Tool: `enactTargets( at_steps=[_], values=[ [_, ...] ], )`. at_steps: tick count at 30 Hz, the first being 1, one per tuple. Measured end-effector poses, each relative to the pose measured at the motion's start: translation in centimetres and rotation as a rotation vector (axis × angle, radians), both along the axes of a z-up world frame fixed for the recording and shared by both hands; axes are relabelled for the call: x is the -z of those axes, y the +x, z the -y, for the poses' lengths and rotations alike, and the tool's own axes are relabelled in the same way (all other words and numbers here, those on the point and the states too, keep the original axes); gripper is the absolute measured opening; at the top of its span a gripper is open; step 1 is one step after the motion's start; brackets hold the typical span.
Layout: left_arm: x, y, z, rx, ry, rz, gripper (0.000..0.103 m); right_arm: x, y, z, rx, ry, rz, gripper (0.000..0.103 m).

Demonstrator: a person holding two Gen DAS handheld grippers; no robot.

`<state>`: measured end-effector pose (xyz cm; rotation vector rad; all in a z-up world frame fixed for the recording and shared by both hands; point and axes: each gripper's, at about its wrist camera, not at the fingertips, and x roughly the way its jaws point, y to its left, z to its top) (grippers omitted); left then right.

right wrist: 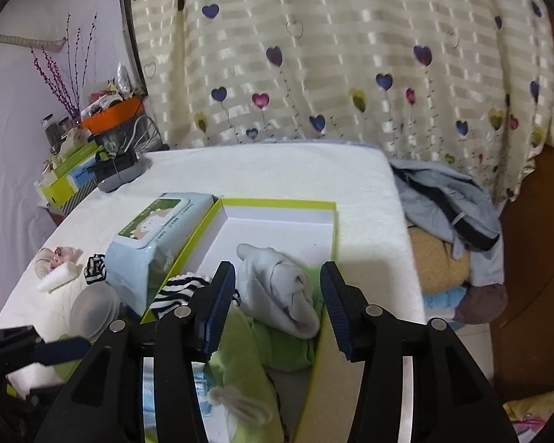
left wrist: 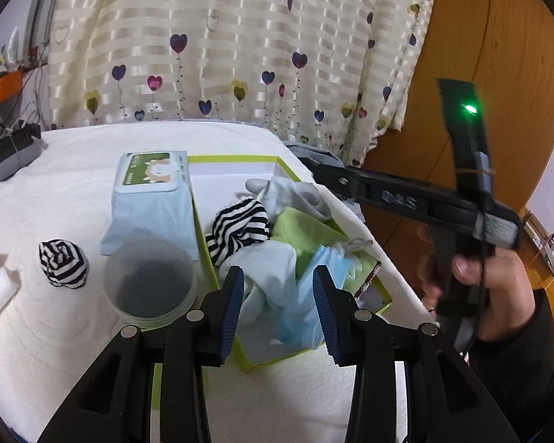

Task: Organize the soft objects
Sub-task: 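Move both grippers toward the white bandage roll and candy bag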

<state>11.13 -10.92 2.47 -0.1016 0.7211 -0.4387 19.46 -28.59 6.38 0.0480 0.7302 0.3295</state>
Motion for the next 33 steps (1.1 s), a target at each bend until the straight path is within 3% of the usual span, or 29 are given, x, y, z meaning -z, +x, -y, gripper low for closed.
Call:
enactTargets(
  at_steps=[11, 18, 21, 25, 33],
  values=[
    [-0.7, -1.8, -2.2, -0.04, -0.01, 0.009, 0.037, -0.2, -5.7, -1.0, -0.028, 0.007, -0.002, 0.049],
    [-0.8, -2.8, -3.5, -0.059, -0.02, 0.004, 0.037, 1.0, -7.8, -3.3, -0.085, -0.047, -0.032, 0.049],
    [-1.0, -3.6, -4.3, -0.069, -0.018, 0.012, 0.037, 2.6, -7.5, -4.8, -0.092, -0.154, -0.05, 0.049],
    [-1.3, -4.2, -5.4, -0.094, -0.019, 0.017, 0.037, 3.8, -6.9, -5.6, -0.089, -0.221, -0.052, 0.049],
    [-1.6, -4.7, -6.9, -0.128, -0.034, 0.024, 0.037, 1.1, -8.2, -5.8, -0.072, -0.199, -0.001, 0.049]
  ],
)
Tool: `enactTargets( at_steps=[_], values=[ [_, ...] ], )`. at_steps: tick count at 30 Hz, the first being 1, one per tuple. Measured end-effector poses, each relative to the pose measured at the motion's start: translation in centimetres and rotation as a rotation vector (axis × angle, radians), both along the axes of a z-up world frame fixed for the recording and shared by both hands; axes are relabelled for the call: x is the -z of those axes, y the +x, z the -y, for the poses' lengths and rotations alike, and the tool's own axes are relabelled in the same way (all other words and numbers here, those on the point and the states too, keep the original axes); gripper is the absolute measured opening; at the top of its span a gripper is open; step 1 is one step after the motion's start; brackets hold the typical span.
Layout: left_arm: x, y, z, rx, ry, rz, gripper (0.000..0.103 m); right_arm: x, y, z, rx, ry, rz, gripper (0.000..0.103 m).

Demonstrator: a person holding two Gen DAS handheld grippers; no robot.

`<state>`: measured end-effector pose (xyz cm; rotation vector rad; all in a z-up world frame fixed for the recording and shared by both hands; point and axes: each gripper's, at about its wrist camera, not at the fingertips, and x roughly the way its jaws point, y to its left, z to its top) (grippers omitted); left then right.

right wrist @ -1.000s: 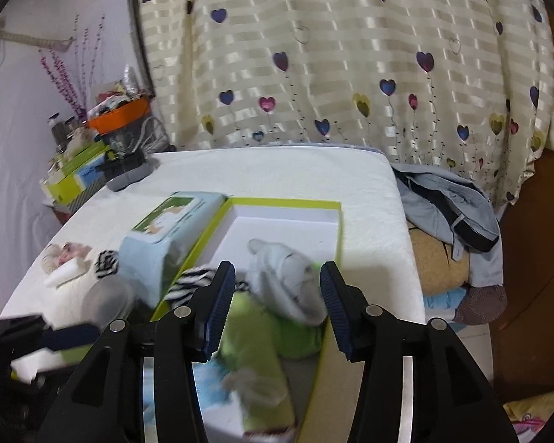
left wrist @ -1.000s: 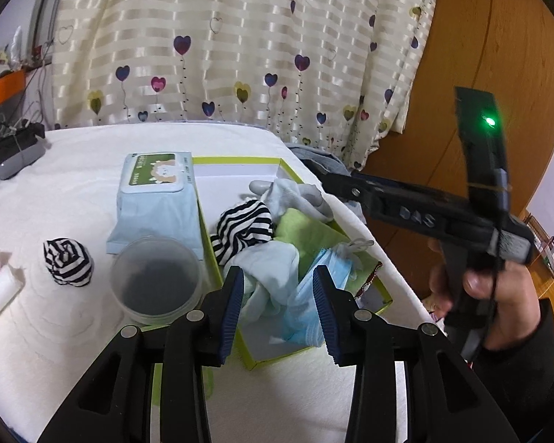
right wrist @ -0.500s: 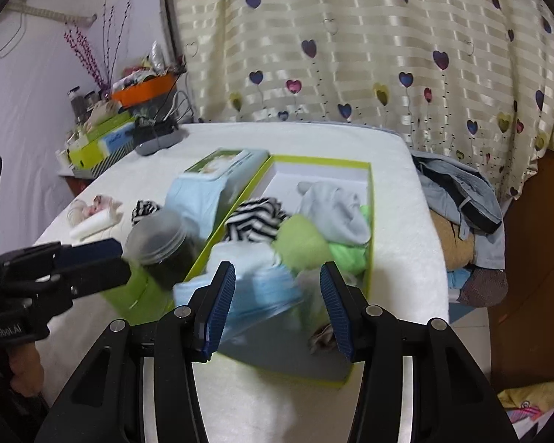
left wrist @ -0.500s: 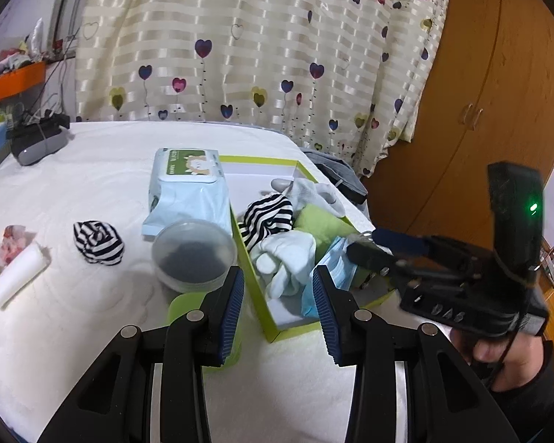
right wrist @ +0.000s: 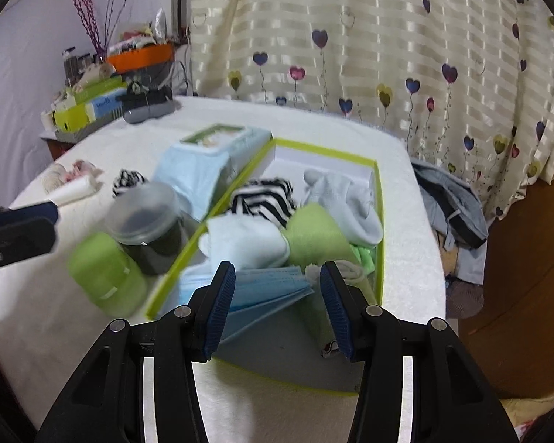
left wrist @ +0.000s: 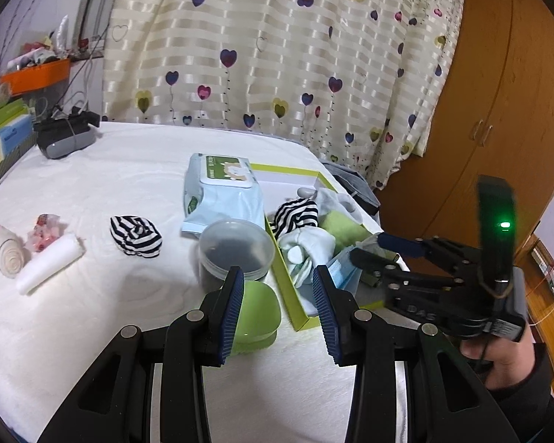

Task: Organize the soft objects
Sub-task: 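Move both grippers toward the white bandage roll and candy bag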

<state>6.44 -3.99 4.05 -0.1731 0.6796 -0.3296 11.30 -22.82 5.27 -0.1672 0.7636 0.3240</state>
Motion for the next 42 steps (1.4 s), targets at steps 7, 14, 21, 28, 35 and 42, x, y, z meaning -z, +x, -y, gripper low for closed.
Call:
enactTargets(
  at_steps=[7, 14, 21, 28, 35, 42],
  values=[
    [0.5, -0.9, -0.8, -0.015, 0.013, -0.003, 0.037, -1.6, -2.5, 0.5, 0.021, 0.112, 0.034, 0.049],
    [1.6, -1.7, -2.6, -0.054, 0.009, -0.031, 0.037, -1.5, -3.4, 0.4, 0.018, 0.162, 0.015, 0.049],
    [1.9, -1.8, -4.3, -0.102, 0.007, -0.037, 0.037, -2.6, -4.0, -1.2, -0.04, 0.192, 0.036, 0.049],
    [2.4, -1.8, -7.1, -0.161, -0.002, -0.047, 0.037, -2.5, -4.1, -3.8, -0.095, 0.192, 0.017, 0.05],
    [2.9, -1.9, -10.6, -0.247, -0.02, -0.054, 0.038, -2.9, -3.4, -7.6, -0.162, 0.181, -0.001, 0.05],
    [3.0, -1.9, -15.5, -0.352, -0.041, -0.049, 0.037, -3.0, -1.9, -12.4, -0.249, 0.165, -0.019, 0.05]
  ],
)
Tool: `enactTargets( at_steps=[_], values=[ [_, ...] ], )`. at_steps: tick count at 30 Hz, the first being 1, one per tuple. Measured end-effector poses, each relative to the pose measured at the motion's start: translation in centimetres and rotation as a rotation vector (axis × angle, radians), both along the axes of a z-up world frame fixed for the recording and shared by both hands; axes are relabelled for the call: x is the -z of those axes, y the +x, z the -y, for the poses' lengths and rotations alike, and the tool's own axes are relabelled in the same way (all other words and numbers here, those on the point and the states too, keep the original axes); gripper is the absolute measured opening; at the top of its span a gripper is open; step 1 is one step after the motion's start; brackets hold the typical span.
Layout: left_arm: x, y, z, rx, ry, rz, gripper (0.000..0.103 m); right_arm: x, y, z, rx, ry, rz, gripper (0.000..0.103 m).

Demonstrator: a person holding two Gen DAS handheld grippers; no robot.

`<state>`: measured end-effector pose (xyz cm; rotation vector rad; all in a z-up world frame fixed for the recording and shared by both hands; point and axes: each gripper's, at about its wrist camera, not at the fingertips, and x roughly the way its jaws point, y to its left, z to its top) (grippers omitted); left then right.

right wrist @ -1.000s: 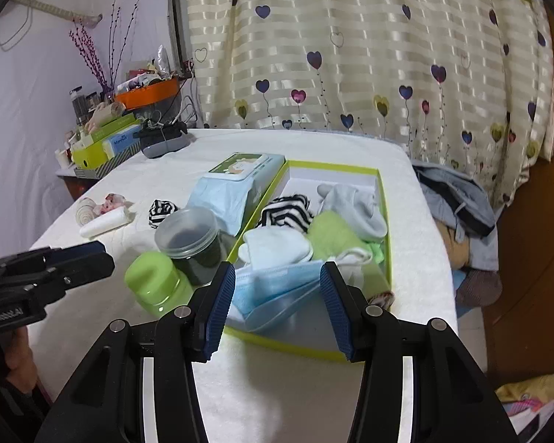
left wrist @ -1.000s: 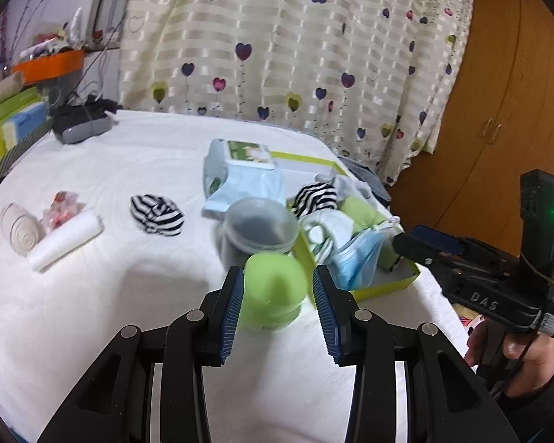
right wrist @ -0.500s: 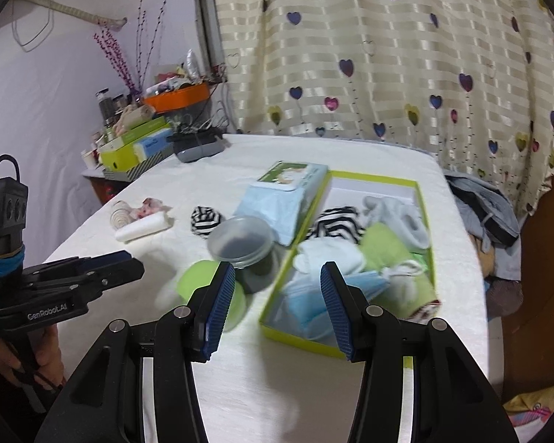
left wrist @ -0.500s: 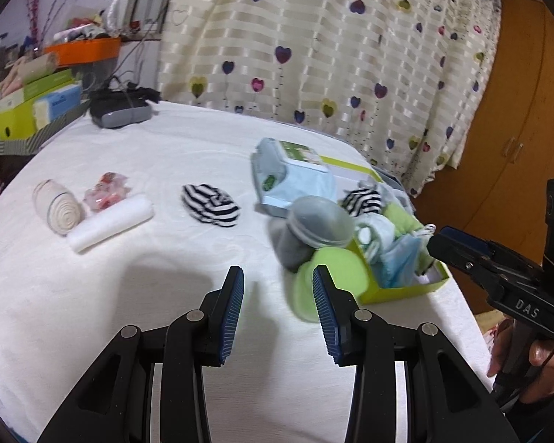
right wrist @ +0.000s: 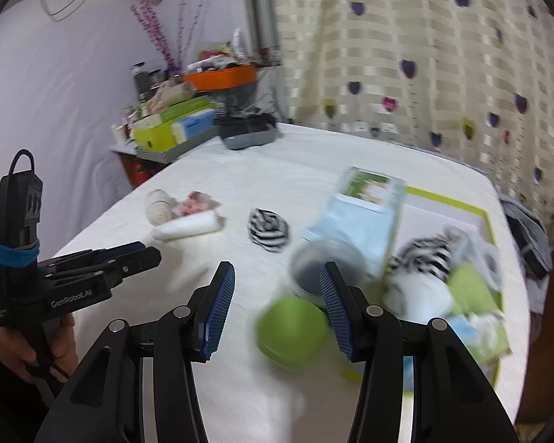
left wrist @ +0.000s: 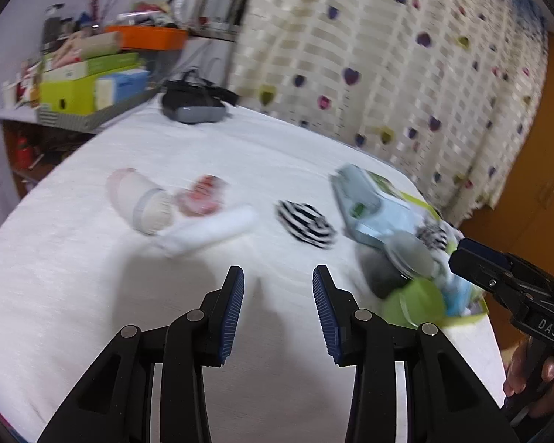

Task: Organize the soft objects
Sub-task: 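Move both grippers toward the white bandage roll and candy bag, then grasp the candy bag with the right gripper while the left gripper grasps the bandage roll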

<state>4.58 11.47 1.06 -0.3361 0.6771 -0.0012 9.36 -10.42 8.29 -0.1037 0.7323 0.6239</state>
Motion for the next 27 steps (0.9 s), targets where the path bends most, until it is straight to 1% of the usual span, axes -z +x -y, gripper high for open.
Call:
enactTargets(
  at_steps=[6, 8, 9, 13, 16, 19, 22, 27],
  values=[
    [-0.2, 0.4, -4.8, -0.11, -0.016, 0.003, 0.038, 0.1, 1.9, -4.6, -0.062, -0.001, -0.015, 0.05],
    [-0.2, 0.6, -5.9, -0.13, -0.023, 0.007, 0.045, 0.0, 2.4, -6.1, -0.085, -0.004, -0.016, 0.05],
    [-0.2, 0.7, -6.7, -0.143, -0.03, 0.011, 0.047, 0.1, 2.8, -7.1, -0.095, -0.005, -0.021, 0.05],
    [-0.3, 0.8, -8.5, -0.175, -0.051, 0.026, 0.049, 0.6, 4.1, -10.0, -0.131, -0.009, -0.054, 0.05],
    [-0.1, 0.8, -9.5, -0.19, -0.055, 0.027, 0.049, 1.5, 5.4, -12.4, -0.156, -0.015, -0.094, 0.05],
    [0.4, 0.8, -10.6, -0.209, -0.073, 0.018, 0.049, 2.9, 6.7, -14.7, -0.178, -0.02, -0.134, 0.05],
    [0.8, 0.8, -11.6, -0.228, -0.091, 0.012, 0.049, 4.5, 8.1, -16.5, -0.161, -0.035, -0.17, 0.05],
    [1.0, 1.0, -12.5, -0.245, -0.11, 0.011, 0.049, 6.2, 10.3, -18.7, -0.15, -0.018, -0.233, 0.05]
  ],
)
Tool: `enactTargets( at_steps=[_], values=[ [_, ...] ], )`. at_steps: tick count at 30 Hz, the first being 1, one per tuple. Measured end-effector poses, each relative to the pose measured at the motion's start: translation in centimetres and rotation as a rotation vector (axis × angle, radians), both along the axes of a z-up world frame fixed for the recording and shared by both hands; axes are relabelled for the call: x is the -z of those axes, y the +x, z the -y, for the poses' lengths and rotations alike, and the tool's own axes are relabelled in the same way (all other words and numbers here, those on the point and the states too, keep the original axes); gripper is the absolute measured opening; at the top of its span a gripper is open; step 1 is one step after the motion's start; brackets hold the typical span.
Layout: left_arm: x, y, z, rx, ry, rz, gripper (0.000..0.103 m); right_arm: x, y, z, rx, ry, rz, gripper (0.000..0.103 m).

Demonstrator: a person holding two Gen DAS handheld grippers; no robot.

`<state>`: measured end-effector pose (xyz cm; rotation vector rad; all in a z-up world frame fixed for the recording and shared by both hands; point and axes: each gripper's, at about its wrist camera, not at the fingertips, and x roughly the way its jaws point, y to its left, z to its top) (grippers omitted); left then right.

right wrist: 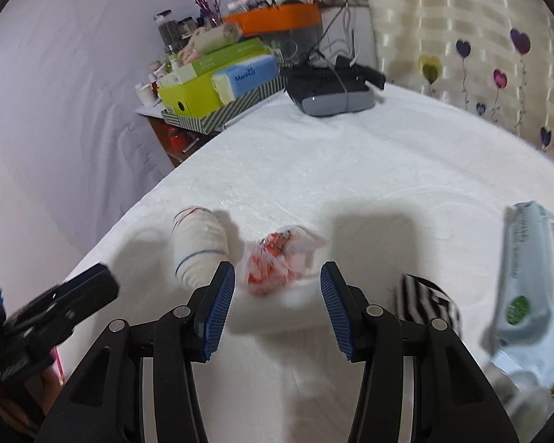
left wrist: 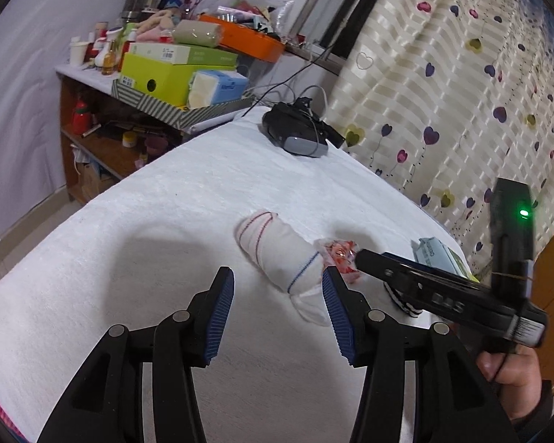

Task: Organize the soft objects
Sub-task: 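Grasp the candy bag with the right gripper while the left gripper grasps the bandage roll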

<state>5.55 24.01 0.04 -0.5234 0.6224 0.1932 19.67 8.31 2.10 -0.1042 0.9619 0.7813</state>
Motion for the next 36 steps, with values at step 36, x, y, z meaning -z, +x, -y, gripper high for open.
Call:
enactTargets(
  at_steps=[36],
  values=[
    [3.6, 9.7, 1.2, -0.109, -0.046, -0.193, 0.056, -4.9, -1.4, 6.8, 0.106, 0.112, 0.127, 0.02]
  ],
)
